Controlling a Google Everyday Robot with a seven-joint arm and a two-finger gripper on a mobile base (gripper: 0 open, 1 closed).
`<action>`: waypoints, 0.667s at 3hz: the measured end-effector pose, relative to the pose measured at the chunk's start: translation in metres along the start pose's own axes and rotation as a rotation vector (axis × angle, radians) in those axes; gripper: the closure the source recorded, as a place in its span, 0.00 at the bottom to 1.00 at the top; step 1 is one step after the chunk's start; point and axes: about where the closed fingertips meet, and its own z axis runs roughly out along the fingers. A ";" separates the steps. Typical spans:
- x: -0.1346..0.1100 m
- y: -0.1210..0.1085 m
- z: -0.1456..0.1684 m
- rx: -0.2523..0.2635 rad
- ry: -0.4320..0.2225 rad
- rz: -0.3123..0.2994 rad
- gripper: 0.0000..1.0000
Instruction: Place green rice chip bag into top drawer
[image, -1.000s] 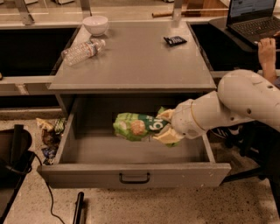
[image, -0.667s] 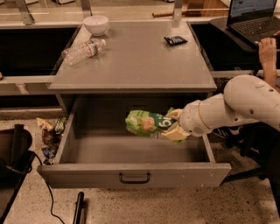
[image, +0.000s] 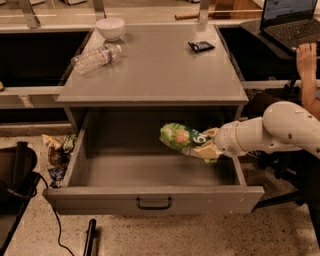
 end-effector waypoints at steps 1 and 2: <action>0.016 -0.022 0.013 0.023 -0.023 0.064 1.00; 0.025 -0.039 0.025 0.031 -0.037 0.101 1.00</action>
Offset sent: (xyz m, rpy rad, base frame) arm 0.0596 -0.0259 -0.0458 0.0883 0.0437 -0.1325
